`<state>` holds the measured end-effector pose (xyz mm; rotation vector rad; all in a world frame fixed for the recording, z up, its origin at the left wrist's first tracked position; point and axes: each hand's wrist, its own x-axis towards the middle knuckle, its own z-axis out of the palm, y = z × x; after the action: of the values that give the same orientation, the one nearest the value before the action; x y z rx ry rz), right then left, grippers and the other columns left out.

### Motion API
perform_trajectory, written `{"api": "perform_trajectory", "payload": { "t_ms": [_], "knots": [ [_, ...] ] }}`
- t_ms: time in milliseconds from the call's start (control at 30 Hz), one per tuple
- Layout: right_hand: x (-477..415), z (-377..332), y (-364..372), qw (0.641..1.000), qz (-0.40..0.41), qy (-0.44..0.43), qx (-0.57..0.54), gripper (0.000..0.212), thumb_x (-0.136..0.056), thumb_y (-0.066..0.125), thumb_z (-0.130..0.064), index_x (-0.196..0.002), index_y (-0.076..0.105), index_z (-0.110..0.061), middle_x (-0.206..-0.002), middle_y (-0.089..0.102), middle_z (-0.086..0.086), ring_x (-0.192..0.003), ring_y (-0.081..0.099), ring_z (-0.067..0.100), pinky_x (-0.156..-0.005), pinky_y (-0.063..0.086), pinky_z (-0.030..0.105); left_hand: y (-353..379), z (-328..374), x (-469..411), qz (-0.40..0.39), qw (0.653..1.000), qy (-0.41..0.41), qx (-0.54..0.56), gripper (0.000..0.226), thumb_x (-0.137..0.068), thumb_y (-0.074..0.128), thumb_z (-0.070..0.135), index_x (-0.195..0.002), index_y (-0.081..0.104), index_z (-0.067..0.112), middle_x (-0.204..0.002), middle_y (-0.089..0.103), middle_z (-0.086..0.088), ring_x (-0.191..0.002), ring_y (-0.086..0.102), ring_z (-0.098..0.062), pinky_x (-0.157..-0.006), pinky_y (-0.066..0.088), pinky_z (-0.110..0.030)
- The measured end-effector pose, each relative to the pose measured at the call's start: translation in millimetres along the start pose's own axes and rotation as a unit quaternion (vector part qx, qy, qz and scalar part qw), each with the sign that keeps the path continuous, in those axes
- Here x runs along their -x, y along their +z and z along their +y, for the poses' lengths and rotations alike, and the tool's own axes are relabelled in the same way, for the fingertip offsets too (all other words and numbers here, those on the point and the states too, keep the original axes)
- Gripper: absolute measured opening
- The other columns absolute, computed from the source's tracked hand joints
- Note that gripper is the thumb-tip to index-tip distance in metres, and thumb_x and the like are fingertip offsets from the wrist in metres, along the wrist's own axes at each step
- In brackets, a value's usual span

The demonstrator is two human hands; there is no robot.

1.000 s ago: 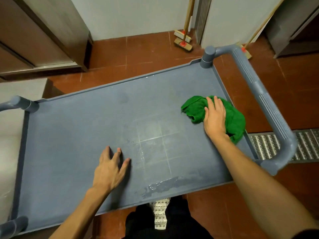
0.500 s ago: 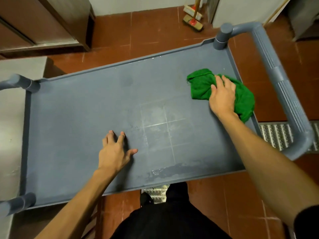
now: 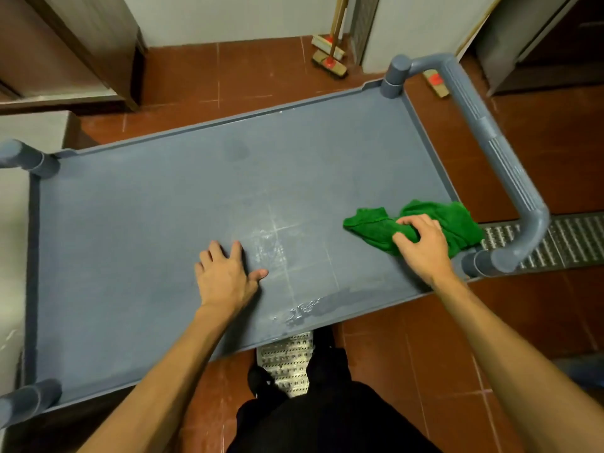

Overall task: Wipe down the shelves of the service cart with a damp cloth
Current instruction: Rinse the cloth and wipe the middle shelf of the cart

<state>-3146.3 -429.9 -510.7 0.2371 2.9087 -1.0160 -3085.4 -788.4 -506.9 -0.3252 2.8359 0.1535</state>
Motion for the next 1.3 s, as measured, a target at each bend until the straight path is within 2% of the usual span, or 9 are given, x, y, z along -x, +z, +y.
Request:
{"api": "perform_trajectory", "payload": {
  "t_ms": [133, 233, 333, 433, 500, 633, 733, 1000, 1300],
  "knots": [
    [33, 1, -5, 0.999, -0.025, 0.023, 0.0, 0.048, -0.067, 0.043, -0.05, -0.093, 0.065, -0.016, -0.098, 0.063, 0.003, -0.099, 0.052, 0.027, -0.088, 0.037, 0.035, 3, -15, 9, -0.029, 0.999, 0.023, 0.037, 0.08, -0.089, 0.05, 0.066, -0.153, 0.031, 0.02, -0.156, 0.022, -0.027, -0.139, 0.029, -0.043, -0.109, 0.03, -0.052],
    [46, -4, -11, 0.997, -0.055, 0.057, -0.009, 0.036, -0.068, 0.05, -0.044, -0.09, 0.063, -0.018, -0.094, 0.058, -0.004, -0.101, 0.049, 0.024, -0.084, 0.034, 0.032, 3, -48, 25, -0.047, 0.987, 0.065, 0.142, 0.079, -0.088, 0.055, 0.065, -0.153, 0.033, 0.025, -0.162, 0.018, -0.022, -0.148, 0.021, -0.037, -0.119, 0.024, -0.051],
    [57, -7, -14, 0.993, -0.085, 0.076, -0.008, 0.028, -0.067, 0.052, -0.037, -0.086, 0.064, -0.02, -0.09, 0.055, -0.009, -0.1, 0.048, 0.023, -0.081, 0.032, 0.033, 4, -100, 41, -0.053, 0.98, 0.071, 0.179, 0.082, -0.082, 0.067, 0.058, -0.15, 0.04, 0.022, -0.159, 0.025, -0.022, -0.147, 0.024, -0.037, -0.119, 0.024, -0.05],
    [63, -11, -14, 0.992, -0.103, 0.075, 0.0, 0.016, -0.066, 0.051, -0.035, -0.076, 0.06, -0.025, -0.092, 0.061, -0.002, -0.099, 0.049, 0.024, -0.079, 0.033, 0.035, 1, -155, 53, -0.032, 0.981, 0.03, 0.19, 0.083, -0.076, 0.083, 0.035, -0.148, 0.045, 0.017, -0.156, 0.032, -0.023, -0.146, 0.028, -0.038, -0.118, 0.026, -0.05],
    [64, -15, -12, 0.991, -0.11, 0.07, 0.01, 0.014, -0.064, 0.051, -0.034, -0.071, 0.058, -0.024, -0.089, 0.063, 0.0, -0.097, 0.05, 0.026, -0.078, 0.034, 0.036, -3, -183, 62, -0.035, 0.984, 0.019, 0.172, 0.086, -0.07, 0.088, 0.033, -0.146, 0.049, 0.02, -0.156, 0.034, -0.021, -0.145, 0.03, -0.036, -0.117, 0.028, -0.05],
    [69, -25, -1, 0.992, -0.1, 0.047, 0.062, 0.019, -0.065, 0.048, -0.036, -0.072, 0.059, -0.021, -0.086, 0.064, 0.006, -0.093, 0.049, 0.03, -0.079, 0.035, 0.038, 3, -205, 82, -0.106, 0.981, 0.061, 0.147, 0.061, -0.074, 0.086, 0.028, -0.131, 0.064, 0.023, -0.15, 0.043, -0.02, -0.137, 0.043, -0.039, -0.111, 0.036, -0.048],
    [78, -38, 16, 0.99, -0.097, 0.034, 0.092, 0.023, -0.066, 0.046, -0.04, -0.074, 0.058, -0.022, -0.085, 0.061, 0.006, -0.091, 0.048, 0.029, -0.079, 0.032, 0.037, 12, -203, 89, -0.107, 0.984, 0.073, 0.126, 0.058, -0.07, 0.089, 0.027, -0.125, 0.069, 0.024, -0.15, 0.042, -0.02, -0.133, 0.04, -0.042, -0.109, 0.037, -0.05],
    [114, -91, 77, 0.986, -0.114, -0.035, 0.119, 0.039, -0.059, 0.031, -0.056, -0.079, 0.051, -0.029, -0.084, 0.053, 0.0, -0.091, 0.046, 0.027, -0.078, 0.026, 0.034, 9, -201, 83, -0.071, 0.988, 0.087, 0.104, 0.035, -0.093, 0.063, 0.014, -0.123, 0.07, 0.031, -0.149, 0.041, -0.016, -0.124, 0.039, -0.04, -0.107, 0.038, -0.043],
    [161, -167, 146, 0.971, -0.182, -0.088, 0.131, 0.022, -0.069, 0.04, -0.048, -0.085, 0.049, -0.034, -0.09, 0.051, -0.004, -0.098, 0.045, 0.025, -0.081, 0.024, 0.033, -1, -199, 83, -0.113, 0.985, 0.091, 0.093, 0.053, -0.091, 0.048, 0.007, -0.135, 0.06, 0.035, -0.157, 0.031, -0.011, -0.132, 0.031, -0.034, -0.113, 0.03, -0.037]
  ]
}}
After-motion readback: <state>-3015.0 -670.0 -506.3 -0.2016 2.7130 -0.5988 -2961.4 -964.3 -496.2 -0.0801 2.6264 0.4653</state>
